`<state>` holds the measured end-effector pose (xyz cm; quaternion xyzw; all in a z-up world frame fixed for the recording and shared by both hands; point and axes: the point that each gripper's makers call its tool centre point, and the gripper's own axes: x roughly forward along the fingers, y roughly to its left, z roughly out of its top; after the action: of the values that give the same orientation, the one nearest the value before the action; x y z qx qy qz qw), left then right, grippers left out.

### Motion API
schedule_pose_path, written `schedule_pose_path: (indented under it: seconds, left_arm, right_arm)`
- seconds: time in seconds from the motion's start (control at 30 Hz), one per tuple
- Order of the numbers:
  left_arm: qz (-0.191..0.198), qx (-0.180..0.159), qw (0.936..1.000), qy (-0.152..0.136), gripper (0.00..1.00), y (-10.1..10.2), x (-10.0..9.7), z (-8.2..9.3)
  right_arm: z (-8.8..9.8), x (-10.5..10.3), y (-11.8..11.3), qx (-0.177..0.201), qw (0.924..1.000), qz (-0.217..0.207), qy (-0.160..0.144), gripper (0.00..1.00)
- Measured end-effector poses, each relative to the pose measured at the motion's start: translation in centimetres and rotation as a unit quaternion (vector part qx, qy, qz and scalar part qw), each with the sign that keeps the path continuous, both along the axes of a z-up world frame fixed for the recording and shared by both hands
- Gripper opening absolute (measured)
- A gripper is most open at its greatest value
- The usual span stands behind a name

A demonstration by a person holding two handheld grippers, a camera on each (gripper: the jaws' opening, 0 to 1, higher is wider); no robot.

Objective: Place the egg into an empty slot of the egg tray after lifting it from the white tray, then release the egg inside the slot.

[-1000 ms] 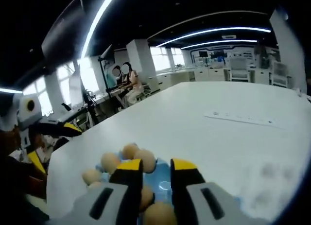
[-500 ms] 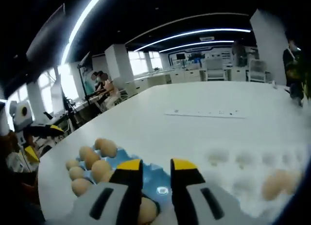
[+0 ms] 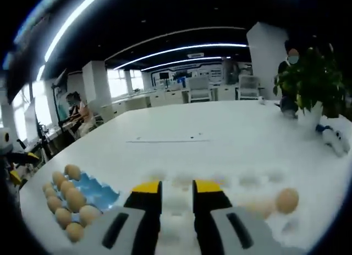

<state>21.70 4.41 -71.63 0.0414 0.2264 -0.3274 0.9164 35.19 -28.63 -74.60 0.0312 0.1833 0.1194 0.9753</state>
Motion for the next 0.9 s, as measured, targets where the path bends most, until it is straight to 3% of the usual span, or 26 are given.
schedule_pose_path:
  seconds: [0.3, 0.53, 0.57, 0.63, 0.9]
  left_arm:
    - [0.006, 0.005, 1.0, 0.0, 0.77, 0.4, -0.1, 0.0]
    - [0.006, 0.003, 1.0, 0.001, 0.76, 0.4, -0.1, 0.0]
    - [0.006, 0.003, 1.0, 0.001, 0.76, 0.4, -0.1, 0.0]
    - [0.007, 0.004, 1.0, 0.001, 0.76, 0.4, -0.1, 0.0]
    - [0.006, 0.003, 1.0, -0.001, 0.76, 0.4, 0.0, 0.1]
  right_arm:
    - [-1.4, 0.1, -3.8, -0.025, 0.9986, -0.045, 0.015, 0.23]
    - [-3.0, 0.3, -2.9, -0.038, 0.9985, -0.022, 0.033, 0.26]
    - [-2.8, 0.5, -3.2, -0.073, 0.997, -0.015, 0.02, 0.27]
    - [-3.2, 0.4, -2.9, -0.117, 0.9929, 0.004, 0.022, 0.27]
    - [-2.4, 0.0, -3.0, -0.094, 0.9954, -0.001, 0.016, 0.26]
